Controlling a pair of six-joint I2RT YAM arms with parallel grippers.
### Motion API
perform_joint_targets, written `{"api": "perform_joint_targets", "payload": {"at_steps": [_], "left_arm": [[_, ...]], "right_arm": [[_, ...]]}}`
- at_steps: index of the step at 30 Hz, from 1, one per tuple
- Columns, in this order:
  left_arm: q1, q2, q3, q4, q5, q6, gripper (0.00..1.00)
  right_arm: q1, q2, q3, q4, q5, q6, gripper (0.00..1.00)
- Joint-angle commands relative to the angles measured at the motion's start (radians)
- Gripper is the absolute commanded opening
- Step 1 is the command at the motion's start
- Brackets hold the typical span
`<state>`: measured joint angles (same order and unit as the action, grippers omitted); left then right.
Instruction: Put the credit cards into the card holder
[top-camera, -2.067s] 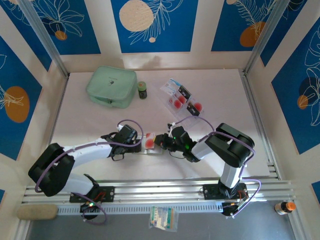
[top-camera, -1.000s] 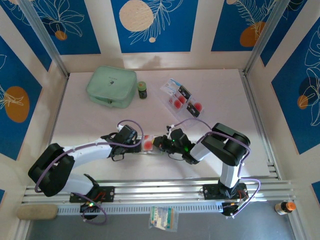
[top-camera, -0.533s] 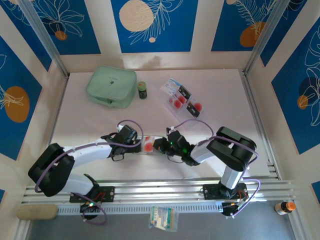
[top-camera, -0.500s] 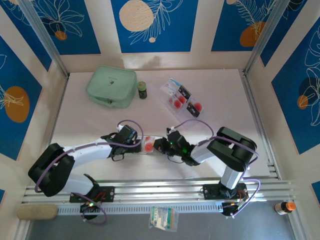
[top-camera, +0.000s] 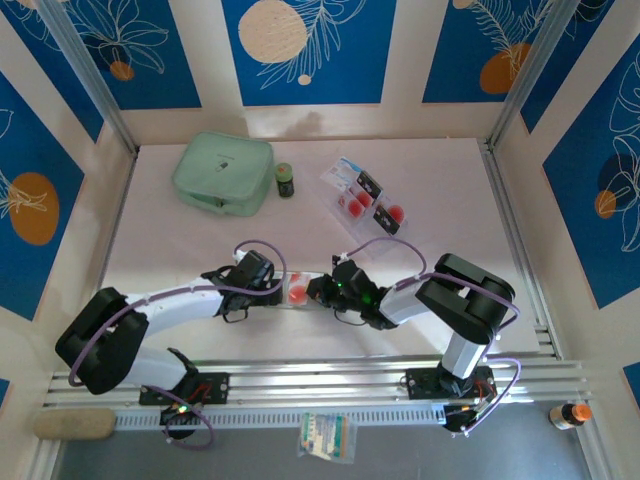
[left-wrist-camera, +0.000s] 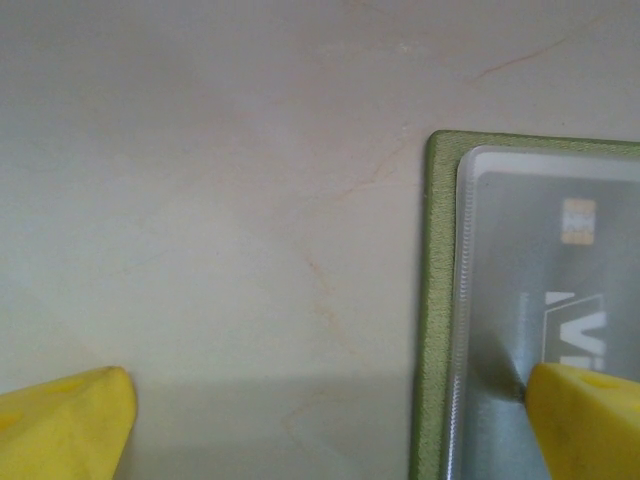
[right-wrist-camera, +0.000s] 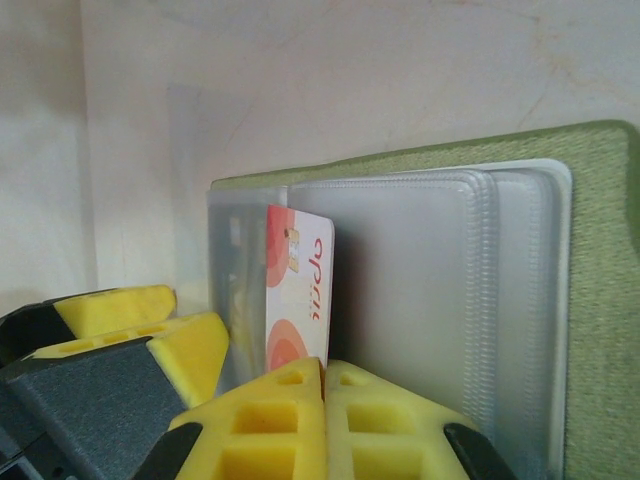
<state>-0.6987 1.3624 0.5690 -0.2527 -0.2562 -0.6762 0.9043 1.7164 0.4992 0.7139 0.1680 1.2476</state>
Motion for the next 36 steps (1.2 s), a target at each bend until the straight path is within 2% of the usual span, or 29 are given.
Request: {"api": "perform_joint_targets", "payload": {"at_steps": [1, 16, 26, 28, 30, 33, 36], "left_arm": [[-0.004, -0.005, -0.020, -0.028, -0.013, -0.011, 1.00], [-0.004, -0.003, -0.021, -0.024, -0.012, -0.011, 1.00], [-0.003, -0.007, -0.021, -0.022, -0.009, -0.015, 1.00], [-0.003, -0.013, -0.018, -0.024, -0.009, -0.015, 1.00], [-0.002, -0.024, -0.014, -0.031, -0.009, -0.016, 1.00], [-0.002, -0.049, -0.005, -0.041, -0.013, -0.019, 1.00], [0.002, -0.084, 0.008, -0.061, -0.032, -0.029, 1.00]], "right_arm": [[0.012, -0.001, 0.020, -0.111, 0.025, -0.001, 0.00], [0.013, 0.025, 0.046, -0.125, 0.004, 0.001, 0.00], [0.009, 0.069, 0.103, -0.189, -0.067, -0.017, 0.00], [0.000, 0.061, 0.114, -0.225, -0.085, -0.035, 0.07], [-0.020, 0.033, 0.138, -0.294, -0.115, -0.081, 0.24], [-0.057, -0.018, 0.204, -0.454, -0.171, -0.178, 0.38], [-0.084, -0.062, 0.266, -0.601, -0.195, -0.276, 0.40]]}}
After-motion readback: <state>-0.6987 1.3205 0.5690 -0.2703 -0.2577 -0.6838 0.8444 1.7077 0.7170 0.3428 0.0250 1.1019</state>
